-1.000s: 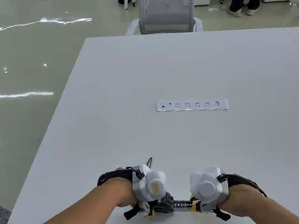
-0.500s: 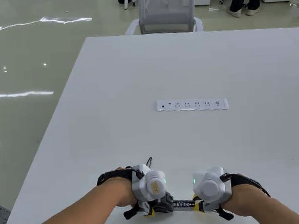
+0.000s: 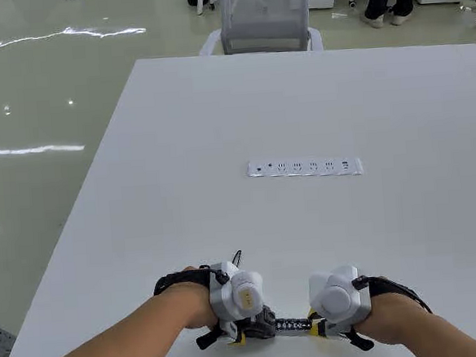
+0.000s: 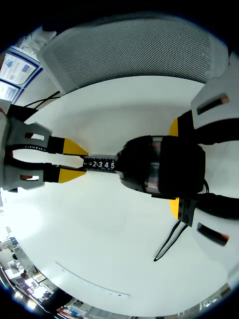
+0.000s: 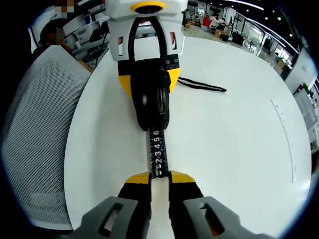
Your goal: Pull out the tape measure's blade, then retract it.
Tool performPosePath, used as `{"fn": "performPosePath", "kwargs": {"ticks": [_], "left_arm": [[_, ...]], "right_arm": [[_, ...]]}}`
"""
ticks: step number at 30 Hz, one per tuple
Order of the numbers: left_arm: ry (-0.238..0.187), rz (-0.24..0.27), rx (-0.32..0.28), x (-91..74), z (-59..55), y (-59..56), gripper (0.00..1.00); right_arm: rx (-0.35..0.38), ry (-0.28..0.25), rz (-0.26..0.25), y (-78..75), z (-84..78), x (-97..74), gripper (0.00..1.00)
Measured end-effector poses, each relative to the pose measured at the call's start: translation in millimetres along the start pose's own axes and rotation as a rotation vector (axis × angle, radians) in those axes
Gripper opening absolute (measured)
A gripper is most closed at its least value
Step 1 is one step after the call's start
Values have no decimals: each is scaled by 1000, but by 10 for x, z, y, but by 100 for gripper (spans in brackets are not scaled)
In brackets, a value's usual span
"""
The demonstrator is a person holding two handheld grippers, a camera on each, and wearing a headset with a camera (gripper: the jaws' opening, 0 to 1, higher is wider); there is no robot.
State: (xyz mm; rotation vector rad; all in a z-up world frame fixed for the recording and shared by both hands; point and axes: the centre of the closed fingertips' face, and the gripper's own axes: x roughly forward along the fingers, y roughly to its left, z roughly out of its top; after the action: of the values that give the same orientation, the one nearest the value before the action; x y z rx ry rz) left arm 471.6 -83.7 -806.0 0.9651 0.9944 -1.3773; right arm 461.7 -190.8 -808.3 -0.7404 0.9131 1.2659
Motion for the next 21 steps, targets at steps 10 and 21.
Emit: {"fn": "performPosePath", "kwargs": {"ticks": [10,21], "left_arm": [[-2,-2,-2,-4,2,-7,33],[0,-1,-2,-10,-5,-20,33]], "right_arm": [[1,15,-3,-54,-118,-13,10],[7,22,-14,-73,-191,-41,10]]}}
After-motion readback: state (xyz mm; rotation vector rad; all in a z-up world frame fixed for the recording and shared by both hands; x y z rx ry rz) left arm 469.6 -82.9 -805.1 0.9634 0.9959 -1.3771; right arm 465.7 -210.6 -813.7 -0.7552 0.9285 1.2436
